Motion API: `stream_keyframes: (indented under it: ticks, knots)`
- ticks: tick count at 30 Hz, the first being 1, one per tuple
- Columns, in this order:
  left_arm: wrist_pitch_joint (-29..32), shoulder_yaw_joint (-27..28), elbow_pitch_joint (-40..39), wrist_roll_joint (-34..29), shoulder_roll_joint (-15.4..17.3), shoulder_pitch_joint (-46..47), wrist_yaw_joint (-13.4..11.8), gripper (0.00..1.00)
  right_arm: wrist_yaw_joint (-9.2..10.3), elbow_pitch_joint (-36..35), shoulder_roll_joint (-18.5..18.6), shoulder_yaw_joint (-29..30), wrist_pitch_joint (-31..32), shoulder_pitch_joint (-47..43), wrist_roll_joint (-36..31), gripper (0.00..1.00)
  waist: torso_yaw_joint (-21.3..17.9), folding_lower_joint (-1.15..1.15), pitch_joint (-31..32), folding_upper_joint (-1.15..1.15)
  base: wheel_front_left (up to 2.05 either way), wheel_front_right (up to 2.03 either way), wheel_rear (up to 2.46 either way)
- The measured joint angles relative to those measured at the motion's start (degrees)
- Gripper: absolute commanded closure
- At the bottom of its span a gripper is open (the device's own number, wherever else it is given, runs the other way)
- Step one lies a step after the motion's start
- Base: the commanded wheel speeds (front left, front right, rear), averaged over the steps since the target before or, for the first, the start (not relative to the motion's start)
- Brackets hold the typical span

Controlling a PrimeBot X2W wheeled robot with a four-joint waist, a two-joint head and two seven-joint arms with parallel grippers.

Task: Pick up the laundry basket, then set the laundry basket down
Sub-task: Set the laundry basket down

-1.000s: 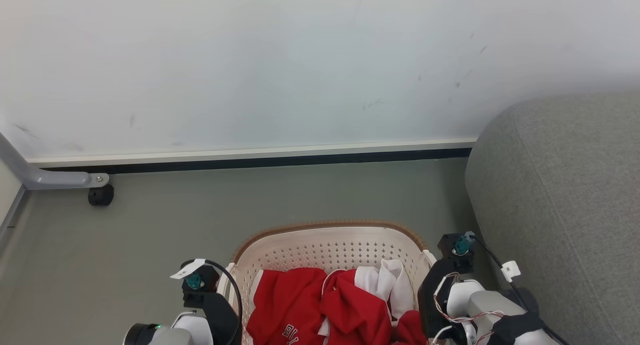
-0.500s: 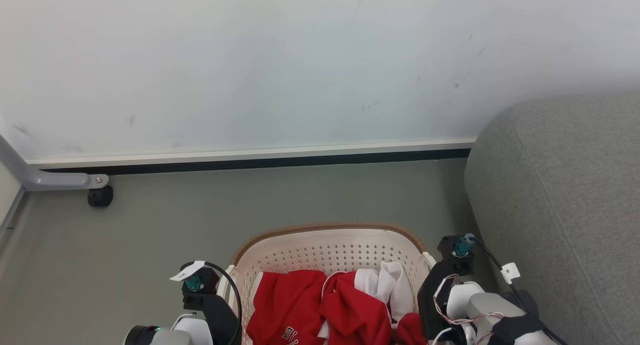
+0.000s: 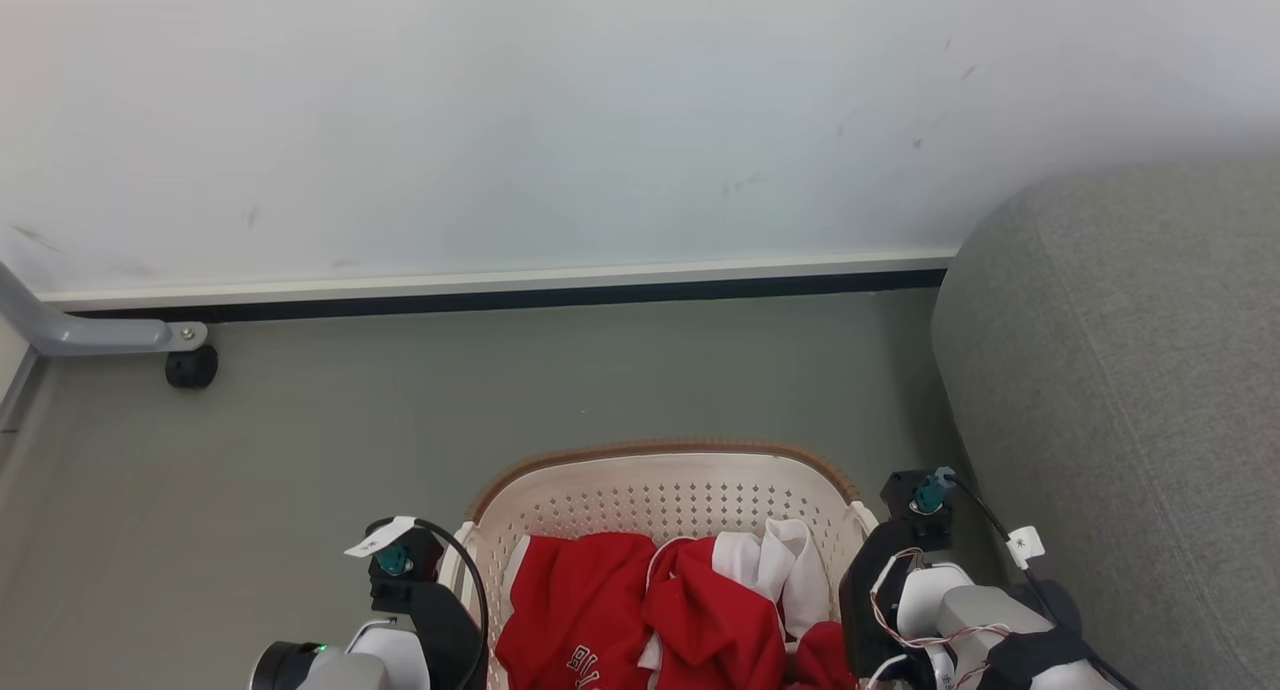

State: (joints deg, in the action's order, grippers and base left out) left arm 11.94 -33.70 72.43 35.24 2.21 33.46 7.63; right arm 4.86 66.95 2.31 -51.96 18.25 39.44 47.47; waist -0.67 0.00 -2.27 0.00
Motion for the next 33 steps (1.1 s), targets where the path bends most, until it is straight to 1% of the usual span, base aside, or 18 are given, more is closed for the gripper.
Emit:
stream_keyframes:
  ticks: [12,33]
  knots:
    - [-2.2,-0.1,-0.4,0.1,0.5,2.0,0.0,1.0,0.01,0.0,0.0,-0.4,-2.0,2.3,0.4,1.0,0.3,0.0,-3.9,0.0,0.0,0.0,0.0]
    - [-7.1,-0.2,-0.7,-0.4,0.7,7.5,-0.1,1.0,0.0,1.5,0.1,-0.4,-7.9,7.9,0.4,1.0,0.1,0.01,-14.0,0.0,0.0,0.0,0.0]
